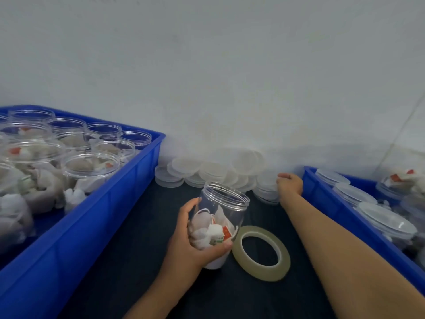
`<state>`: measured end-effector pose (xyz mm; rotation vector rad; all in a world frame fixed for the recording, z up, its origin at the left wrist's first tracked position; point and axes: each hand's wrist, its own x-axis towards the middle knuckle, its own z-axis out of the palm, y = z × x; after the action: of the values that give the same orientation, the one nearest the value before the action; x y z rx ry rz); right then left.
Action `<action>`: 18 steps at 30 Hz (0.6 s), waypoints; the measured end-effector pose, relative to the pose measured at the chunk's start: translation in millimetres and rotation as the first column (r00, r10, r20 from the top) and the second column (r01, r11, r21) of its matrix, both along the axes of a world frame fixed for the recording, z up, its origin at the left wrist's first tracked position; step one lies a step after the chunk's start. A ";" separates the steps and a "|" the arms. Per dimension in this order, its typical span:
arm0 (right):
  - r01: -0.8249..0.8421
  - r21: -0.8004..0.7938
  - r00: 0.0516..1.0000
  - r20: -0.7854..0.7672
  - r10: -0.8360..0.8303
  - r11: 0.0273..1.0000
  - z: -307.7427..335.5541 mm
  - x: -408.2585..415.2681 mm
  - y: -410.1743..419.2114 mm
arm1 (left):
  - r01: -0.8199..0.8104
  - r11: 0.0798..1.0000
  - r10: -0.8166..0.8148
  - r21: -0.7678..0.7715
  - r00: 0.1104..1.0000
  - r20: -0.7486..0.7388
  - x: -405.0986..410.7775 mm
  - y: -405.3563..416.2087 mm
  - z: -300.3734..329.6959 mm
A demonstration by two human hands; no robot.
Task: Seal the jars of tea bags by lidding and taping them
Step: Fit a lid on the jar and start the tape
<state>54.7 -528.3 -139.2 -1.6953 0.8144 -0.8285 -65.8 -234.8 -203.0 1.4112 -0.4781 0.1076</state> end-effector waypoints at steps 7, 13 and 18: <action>-0.064 0.169 0.961 0.277 0.015 0.984 39.6 -24.9 31.0 | 0.015 1.000 -0.015 0.019 1.000 0.003 -1.8 2.0 2.9; -0.419 0.605 0.869 0.484 0.104 0.677 62.0 -107.3 76.8 | -0.001 0.997 -0.004 0.073 0.998 0.061 -4.1 2.8 3.7; -0.512 0.700 0.858 0.439 0.266 0.497 19.0 -186.6 128.4 | -0.094 0.966 0.027 0.241 0.964 0.265 -23.6 1.4 8.8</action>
<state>-131.9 -399.9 -120.2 -0.8369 0.4411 -0.2557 -89.4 -233.5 -194.2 1.6720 -0.6843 0.2935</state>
